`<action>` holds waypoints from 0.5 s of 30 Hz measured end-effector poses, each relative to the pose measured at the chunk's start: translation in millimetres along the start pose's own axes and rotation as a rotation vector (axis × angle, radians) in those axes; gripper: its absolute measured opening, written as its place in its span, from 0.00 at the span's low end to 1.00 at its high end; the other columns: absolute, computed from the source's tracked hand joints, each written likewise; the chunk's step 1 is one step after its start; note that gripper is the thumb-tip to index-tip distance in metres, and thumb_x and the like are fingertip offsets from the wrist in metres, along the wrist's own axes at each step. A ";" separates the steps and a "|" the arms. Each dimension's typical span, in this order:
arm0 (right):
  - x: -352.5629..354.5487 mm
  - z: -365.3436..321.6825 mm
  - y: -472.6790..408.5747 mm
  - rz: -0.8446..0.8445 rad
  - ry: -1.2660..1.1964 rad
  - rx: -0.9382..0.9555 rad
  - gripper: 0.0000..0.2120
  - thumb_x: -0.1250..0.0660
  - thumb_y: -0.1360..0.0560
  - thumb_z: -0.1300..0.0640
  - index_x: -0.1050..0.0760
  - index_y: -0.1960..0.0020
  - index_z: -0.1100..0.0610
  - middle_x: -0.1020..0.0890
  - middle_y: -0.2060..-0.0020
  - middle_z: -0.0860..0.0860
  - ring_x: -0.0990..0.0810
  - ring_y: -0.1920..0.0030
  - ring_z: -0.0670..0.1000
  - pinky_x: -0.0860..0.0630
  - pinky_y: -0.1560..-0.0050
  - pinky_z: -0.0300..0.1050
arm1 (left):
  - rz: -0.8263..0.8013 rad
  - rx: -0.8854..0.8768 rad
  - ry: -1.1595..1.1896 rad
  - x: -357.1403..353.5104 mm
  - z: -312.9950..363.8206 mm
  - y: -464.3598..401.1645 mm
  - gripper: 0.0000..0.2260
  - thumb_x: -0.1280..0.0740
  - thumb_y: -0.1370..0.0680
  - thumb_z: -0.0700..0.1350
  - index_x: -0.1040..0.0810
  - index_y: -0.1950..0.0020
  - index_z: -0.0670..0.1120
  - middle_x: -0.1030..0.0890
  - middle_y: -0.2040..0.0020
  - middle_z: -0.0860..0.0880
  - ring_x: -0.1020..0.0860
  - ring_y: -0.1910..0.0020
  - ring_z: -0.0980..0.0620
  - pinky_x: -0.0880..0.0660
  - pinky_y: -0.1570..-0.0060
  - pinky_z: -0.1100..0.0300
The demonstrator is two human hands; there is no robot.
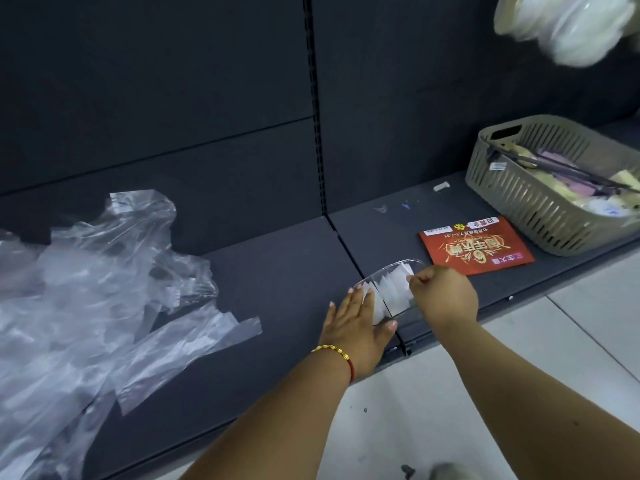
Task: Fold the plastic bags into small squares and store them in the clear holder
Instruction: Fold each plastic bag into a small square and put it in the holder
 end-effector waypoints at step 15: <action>-47.5 -7.2 -27.4 0.168 0.311 0.129 0.09 0.36 0.23 0.56 0.18 0.55 0.57 0.21 0.50 0.53 0.27 0.46 0.56 0.36 0.50 0.47 | 0.007 -0.053 -0.044 -40.3 -4.8 -37.2 0.46 0.74 0.40 0.69 0.70 0.25 0.50 0.69 0.22 0.52 0.73 0.29 0.56 0.72 0.30 0.56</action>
Point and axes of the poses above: each hand's wrist, its own y-axis away from the middle knuckle, its own x-axis out of the back of the hand, z = x × y, the point moved 6 cm from there along -y, towards the middle knuckle
